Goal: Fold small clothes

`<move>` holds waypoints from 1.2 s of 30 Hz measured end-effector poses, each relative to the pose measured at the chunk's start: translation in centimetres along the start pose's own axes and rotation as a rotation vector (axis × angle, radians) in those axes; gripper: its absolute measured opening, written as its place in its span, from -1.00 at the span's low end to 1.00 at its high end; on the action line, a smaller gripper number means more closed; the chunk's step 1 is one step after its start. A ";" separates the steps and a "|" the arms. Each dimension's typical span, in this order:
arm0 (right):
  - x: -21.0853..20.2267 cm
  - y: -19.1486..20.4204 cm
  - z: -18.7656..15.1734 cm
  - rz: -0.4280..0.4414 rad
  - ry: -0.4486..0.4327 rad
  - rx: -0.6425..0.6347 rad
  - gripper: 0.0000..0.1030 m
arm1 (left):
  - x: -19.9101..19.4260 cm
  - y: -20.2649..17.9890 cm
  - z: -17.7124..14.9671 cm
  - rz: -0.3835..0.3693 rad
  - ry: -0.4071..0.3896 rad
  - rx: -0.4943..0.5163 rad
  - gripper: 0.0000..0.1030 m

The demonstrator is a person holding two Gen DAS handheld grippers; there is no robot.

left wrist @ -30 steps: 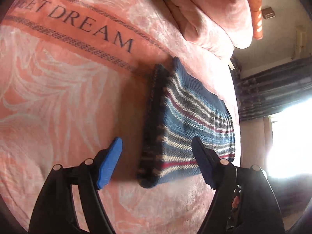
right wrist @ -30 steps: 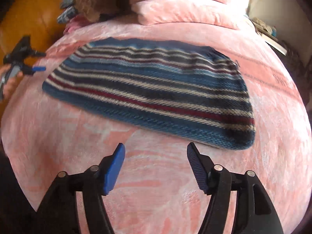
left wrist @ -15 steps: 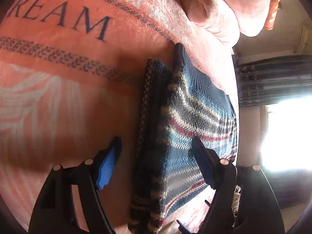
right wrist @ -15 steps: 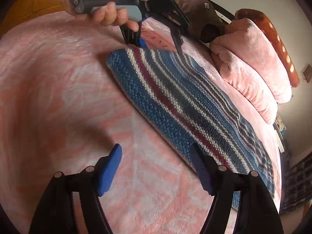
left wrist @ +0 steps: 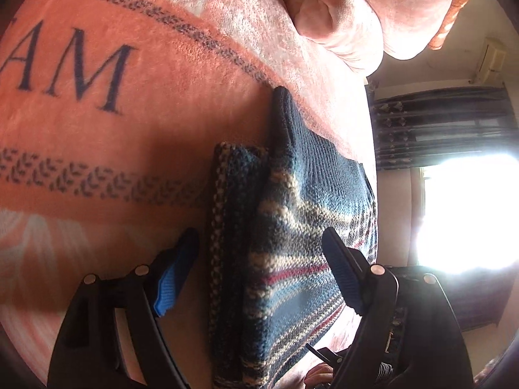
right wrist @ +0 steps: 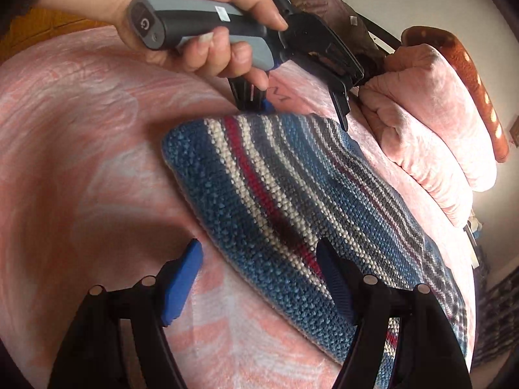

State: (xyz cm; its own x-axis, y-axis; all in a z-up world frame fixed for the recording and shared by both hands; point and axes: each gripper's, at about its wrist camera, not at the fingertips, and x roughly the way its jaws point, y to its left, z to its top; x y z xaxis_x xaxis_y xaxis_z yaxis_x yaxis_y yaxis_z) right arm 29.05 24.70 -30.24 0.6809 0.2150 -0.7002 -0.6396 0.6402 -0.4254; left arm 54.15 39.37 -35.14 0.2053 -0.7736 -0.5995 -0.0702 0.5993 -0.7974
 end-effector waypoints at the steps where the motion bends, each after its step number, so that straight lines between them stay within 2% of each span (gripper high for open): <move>1: 0.0 0.2 0.2 -0.001 -0.001 0.000 0.41 | 0.1 0.0 0.2 -0.006 0.000 0.001 0.56; 9: 1.1 1.0 2.0 -0.025 -0.018 -0.009 0.42 | 0.9 -0.8 1.4 -0.025 0.005 0.015 0.63; 19: 1.5 3.4 3.5 -0.096 -0.036 0.001 0.42 | 2.1 -1.8 2.8 0.001 0.017 0.032 0.61; 21: 1.7 3.7 4.0 -0.112 -0.042 0.007 0.42 | 2.1 -1.8 2.9 0.016 0.021 0.037 0.47; 23: 1.8 4.0 4.3 -0.128 -0.048 0.008 0.42 | 1.8 -1.5 3.0 0.031 0.018 0.022 0.03; 25: 2.0 4.1 4.4 -0.148 -0.057 0.003 0.40 | 1.7 -0.8 3.2 0.047 0.016 0.002 -0.22; 27: 2.0 4.8 4.7 -0.161 -0.063 -0.018 0.27 | 1.6 -0.6 3.2 0.041 0.015 -0.004 -0.26; 31: 2.2 5.6 4.7 -0.144 -0.067 -0.034 -0.01 | 1.8 -1.0 3.3 0.050 0.008 -0.001 -0.46; 33: 2.1 5.5 4.7 -0.133 -0.065 -0.019 -0.25 | 1.8 -1.3 3.3 0.064 0.004 -0.001 -0.51; 36: 1.5 4.4 4.9 -0.098 -0.069 0.034 -0.43 | 1.5 -2.0 3.2 0.087 0.003 0.000 -0.57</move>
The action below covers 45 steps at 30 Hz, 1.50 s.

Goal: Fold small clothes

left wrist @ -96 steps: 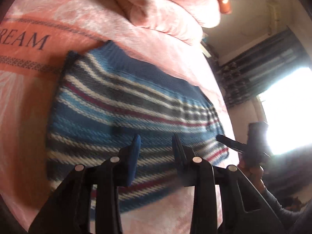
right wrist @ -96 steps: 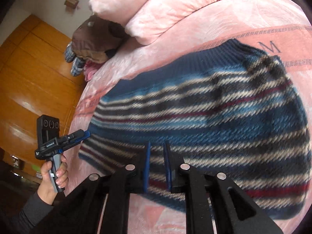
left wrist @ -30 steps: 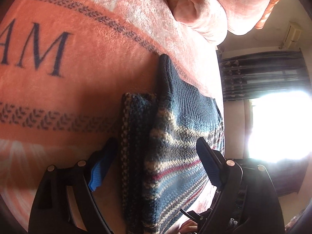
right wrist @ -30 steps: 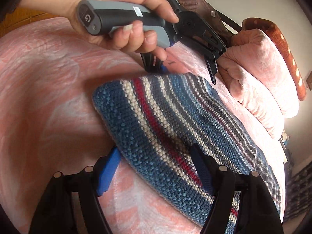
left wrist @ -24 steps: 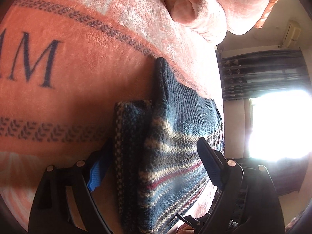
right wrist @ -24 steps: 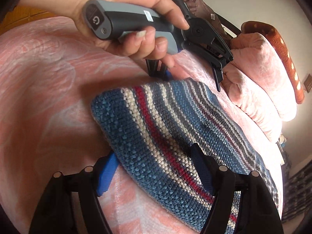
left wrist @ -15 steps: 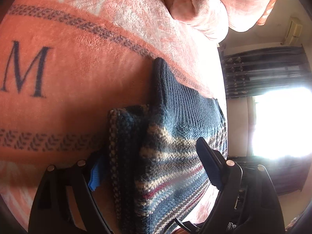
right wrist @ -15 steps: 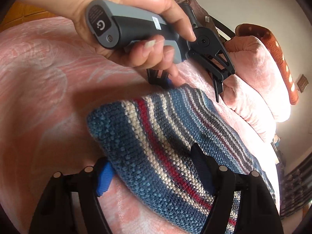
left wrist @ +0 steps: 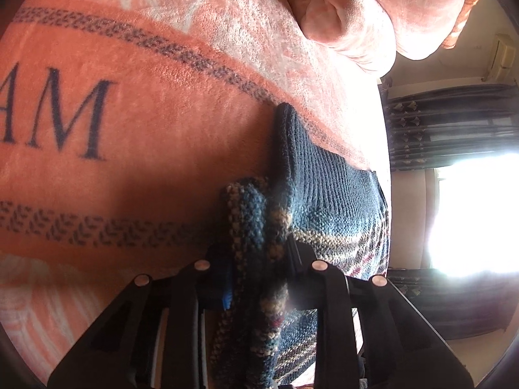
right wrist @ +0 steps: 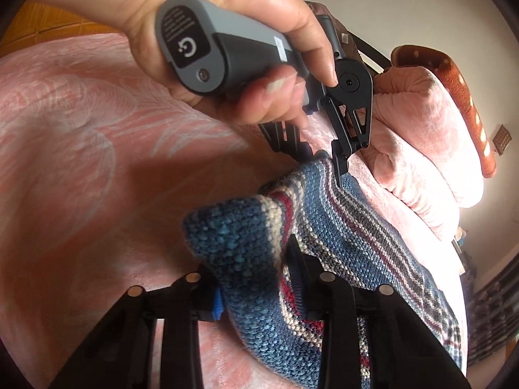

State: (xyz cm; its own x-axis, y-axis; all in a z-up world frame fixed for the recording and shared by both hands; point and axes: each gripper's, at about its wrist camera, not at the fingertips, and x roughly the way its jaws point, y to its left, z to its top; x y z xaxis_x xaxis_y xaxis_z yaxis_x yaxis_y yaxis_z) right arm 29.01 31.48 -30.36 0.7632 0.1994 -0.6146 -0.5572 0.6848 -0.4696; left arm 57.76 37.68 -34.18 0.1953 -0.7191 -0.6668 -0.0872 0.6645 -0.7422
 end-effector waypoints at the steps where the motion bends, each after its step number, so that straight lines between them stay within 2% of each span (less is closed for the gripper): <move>1: -0.2 -0.3 0.1 0.007 -0.002 0.013 -0.45 | -0.1 -0.4 0.0 0.010 0.001 0.003 -0.58; 6: -1.9 -2.1 0.7 0.024 -0.023 0.075 -0.52 | -0.9 -3.0 0.1 0.046 -0.003 0.016 -0.60; 22: -7.2 -8.7 1.8 0.015 -0.085 0.203 -0.55 | -3.2 -12.2 0.2 0.120 -0.035 0.077 -0.60; 45: -11.5 -14.6 0.6 -0.029 -0.121 0.303 -0.63 | -3.3 -20.9 -0.6 0.172 -0.069 0.144 -0.60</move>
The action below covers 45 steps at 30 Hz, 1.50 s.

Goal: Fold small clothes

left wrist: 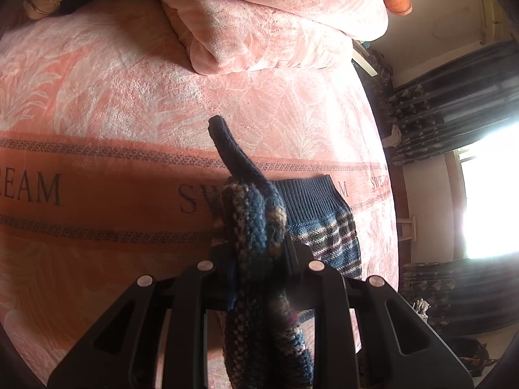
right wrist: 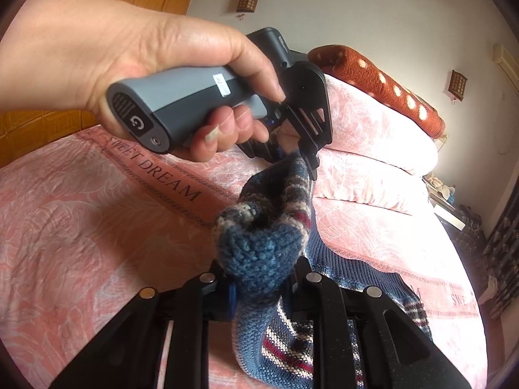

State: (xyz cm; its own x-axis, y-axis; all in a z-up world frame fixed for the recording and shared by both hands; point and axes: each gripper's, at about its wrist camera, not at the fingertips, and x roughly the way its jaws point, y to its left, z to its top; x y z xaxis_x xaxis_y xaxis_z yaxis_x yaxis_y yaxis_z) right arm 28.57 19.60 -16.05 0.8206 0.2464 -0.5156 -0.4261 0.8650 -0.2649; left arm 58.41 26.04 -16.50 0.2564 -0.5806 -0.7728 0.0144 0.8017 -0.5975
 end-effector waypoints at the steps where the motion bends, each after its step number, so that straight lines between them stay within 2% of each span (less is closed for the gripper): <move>1: -0.2 -0.3 0.0 -0.001 -0.001 0.006 -0.63 | 0.0 -0.4 0.0 0.004 -0.001 0.003 -0.60; 19: -3.1 -7.1 -1.3 -0.045 -0.011 0.131 -0.68 | 1.7 -8.6 -0.5 0.044 -0.006 0.061 -0.60; 33: -4.1 -12.3 -3.8 -0.078 0.006 0.236 -0.69 | 5.9 -13.9 -0.8 0.066 0.023 0.106 -0.60; 45: -4.1 -16.1 -6.9 -0.088 0.036 0.344 -0.69 | 10.3 -16.6 -1.1 0.100 0.062 0.137 -0.60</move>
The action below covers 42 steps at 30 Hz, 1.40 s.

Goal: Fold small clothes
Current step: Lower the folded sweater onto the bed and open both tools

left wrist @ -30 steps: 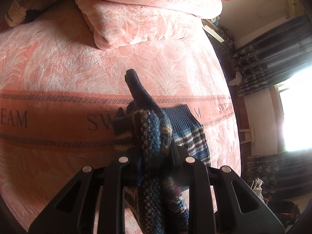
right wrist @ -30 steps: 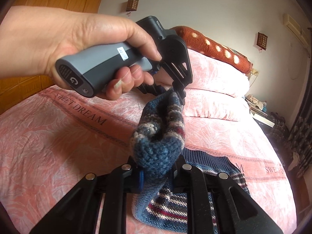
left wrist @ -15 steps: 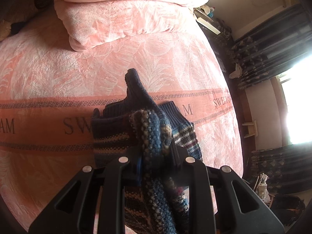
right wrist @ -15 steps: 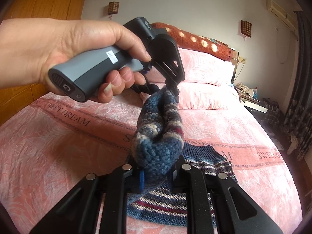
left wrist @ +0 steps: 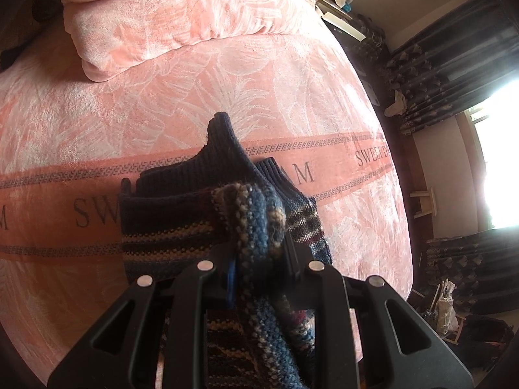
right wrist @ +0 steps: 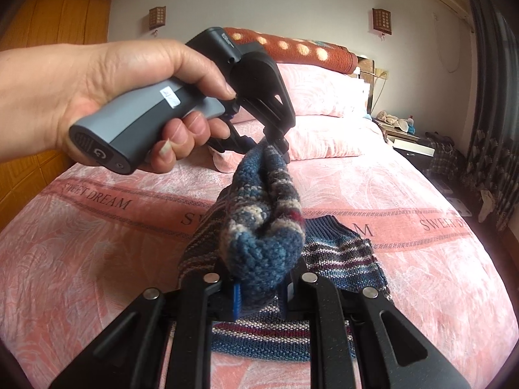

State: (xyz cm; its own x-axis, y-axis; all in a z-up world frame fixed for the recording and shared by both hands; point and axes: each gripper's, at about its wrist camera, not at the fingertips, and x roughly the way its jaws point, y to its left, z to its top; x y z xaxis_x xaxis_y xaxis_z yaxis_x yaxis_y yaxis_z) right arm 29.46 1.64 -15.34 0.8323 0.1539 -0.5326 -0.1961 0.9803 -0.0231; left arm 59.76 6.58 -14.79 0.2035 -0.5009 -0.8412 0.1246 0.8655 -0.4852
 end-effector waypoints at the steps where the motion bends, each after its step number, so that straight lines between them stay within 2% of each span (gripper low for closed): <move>1: 0.1 -0.3 -0.1 -0.002 0.002 0.007 -0.69 | 0.3 -0.2 0.1 0.003 0.004 0.003 -0.60; 21: 0.6 -6.2 -2.5 -0.006 0.032 0.149 -0.70 | 6.5 -4.7 0.3 0.052 0.070 0.058 -0.60; 42: 2.1 -13.2 -5.7 -0.008 0.112 0.320 -0.70 | 12.8 -8.9 0.3 0.126 0.126 0.107 -0.60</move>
State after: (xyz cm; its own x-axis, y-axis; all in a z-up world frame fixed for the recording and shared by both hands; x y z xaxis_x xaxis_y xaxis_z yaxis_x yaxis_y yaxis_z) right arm 30.81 -11.67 -20.93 0.7673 0.1488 -0.6238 -0.0020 0.9733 0.2297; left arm 61.55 -7.55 -21.18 0.1012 -0.3783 -0.9201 0.2095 0.9122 -0.3521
